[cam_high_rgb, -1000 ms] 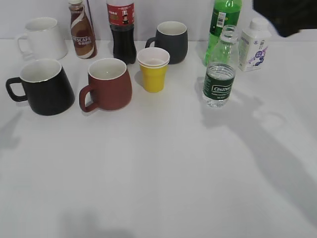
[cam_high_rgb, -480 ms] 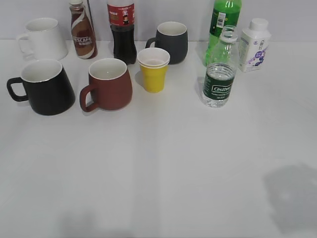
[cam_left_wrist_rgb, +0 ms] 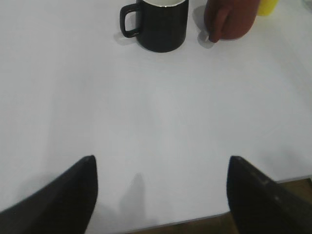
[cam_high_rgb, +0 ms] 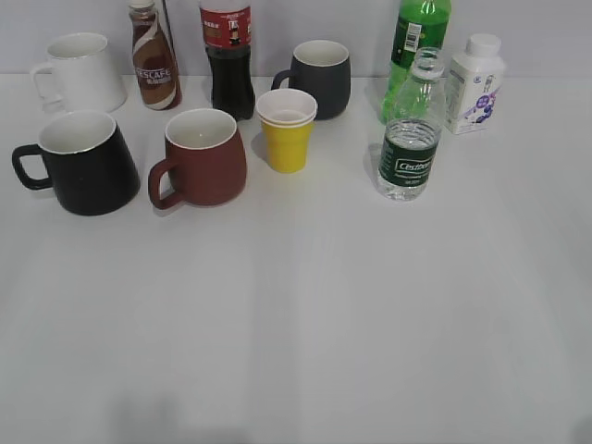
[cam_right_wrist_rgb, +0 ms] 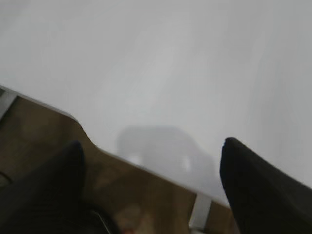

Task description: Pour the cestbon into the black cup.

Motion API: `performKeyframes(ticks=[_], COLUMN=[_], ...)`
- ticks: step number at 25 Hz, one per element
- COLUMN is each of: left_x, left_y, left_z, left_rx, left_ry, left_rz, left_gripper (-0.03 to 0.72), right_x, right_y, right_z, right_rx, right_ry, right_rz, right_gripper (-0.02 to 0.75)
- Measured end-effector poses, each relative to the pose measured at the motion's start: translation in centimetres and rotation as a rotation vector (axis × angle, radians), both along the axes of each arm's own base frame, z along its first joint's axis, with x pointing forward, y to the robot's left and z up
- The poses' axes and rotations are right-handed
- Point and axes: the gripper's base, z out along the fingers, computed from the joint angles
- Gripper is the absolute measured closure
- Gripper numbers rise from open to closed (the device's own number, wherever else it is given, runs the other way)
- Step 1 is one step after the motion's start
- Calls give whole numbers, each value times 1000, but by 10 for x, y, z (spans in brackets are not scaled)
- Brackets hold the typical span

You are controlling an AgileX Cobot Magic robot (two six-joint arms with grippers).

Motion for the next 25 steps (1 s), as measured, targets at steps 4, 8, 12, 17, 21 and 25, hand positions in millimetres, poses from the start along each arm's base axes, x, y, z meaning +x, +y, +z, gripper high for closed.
performKeyframes(ticks=[4, 8, 12, 17, 21, 25], left_x=[6, 6, 6, 6, 6, 6], left_y=[-2, -3, -3, -3, -3, -3], left_z=[-4, -4, -4, -4, -4, -4], left_rx=[-5, -3, -6, -8, -7, -6], left_ry=[-29, -37, -39, -37, -37, -37], left_rz=[-10, -17, -20, -10, 77, 141], left_gripper=[76, 99, 151, 214, 265, 313], right_x=[5, 7, 7, 7, 4, -6], right_y=[7, 8, 9, 8, 4, 1], right_z=[-3, -3, -2, -2, -1, -1], right_rx=[42, 49, 53, 54, 53, 63], right_ry=[-64, -77, -83, -85, -111, -179], right_rz=[39, 47, 47, 12, -203, -390], right_gripper=[96, 134, 197, 237, 242, 244])
